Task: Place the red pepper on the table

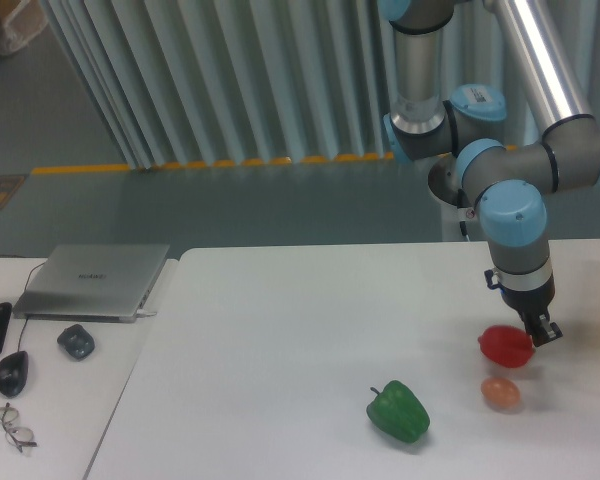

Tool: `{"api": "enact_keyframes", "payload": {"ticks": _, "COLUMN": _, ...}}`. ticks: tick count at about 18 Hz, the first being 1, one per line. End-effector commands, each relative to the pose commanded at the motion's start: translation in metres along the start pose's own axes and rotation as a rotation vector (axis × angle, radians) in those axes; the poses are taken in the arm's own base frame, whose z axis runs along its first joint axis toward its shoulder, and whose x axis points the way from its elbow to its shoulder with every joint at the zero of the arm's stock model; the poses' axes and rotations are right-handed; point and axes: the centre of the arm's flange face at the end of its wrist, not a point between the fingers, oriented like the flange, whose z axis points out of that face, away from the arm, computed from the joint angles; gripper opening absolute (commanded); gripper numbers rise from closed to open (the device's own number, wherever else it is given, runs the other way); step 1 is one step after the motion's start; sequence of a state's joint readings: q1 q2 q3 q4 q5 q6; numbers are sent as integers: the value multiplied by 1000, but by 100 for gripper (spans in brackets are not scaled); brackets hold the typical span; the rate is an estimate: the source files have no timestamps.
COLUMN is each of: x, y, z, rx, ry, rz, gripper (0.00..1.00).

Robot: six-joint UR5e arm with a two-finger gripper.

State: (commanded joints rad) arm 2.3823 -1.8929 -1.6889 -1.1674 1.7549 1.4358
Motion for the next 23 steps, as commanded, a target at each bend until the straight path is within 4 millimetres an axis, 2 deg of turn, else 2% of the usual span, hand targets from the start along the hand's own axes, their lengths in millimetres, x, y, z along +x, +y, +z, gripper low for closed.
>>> {"api": "enact_keyframes", "payload": {"ticks": 4, "x": -3, "y": 5, "z": -11, "rx": 10, "ry": -14, "rz": -7, "gripper": 100}}
{"api": "enact_keyframes", "payload": {"ticks": 7, "x": -6, "y": 11, "z": -29, "rx": 26, "ry": -46, "rz": -20, "gripper": 100}}
{"api": "enact_keyframes", "payload": {"ticks": 10, "x": -20, "y": 14, "z": -59, "rx": 86, "ry": -100, "rz": -21, "gripper": 100}}
{"api": "enact_keyframes", "payload": {"ticks": 14, "x": -29, "y": 18, "z": -78, "rx": 139, "ry": -140, "rz": -30, "gripper": 100}}
{"api": "enact_keyframes", "payload": {"ticks": 16, "x": -42, "y": 30, "z": -91, "rx": 189, "ry": -167, "rz": 26, "gripper": 100}}
{"api": "enact_keyframes", "payload": {"ticks": 19, "x": -51, "y": 49, "z": -92, "rx": 207, "ry": -185, "rz": 183, "gripper": 100}}
{"api": "enact_keyframes", "payload": {"ticks": 23, "x": -53, "y": 57, "z": -88, "rx": 206, "ry": -178, "rz": 195, "gripper": 100}}
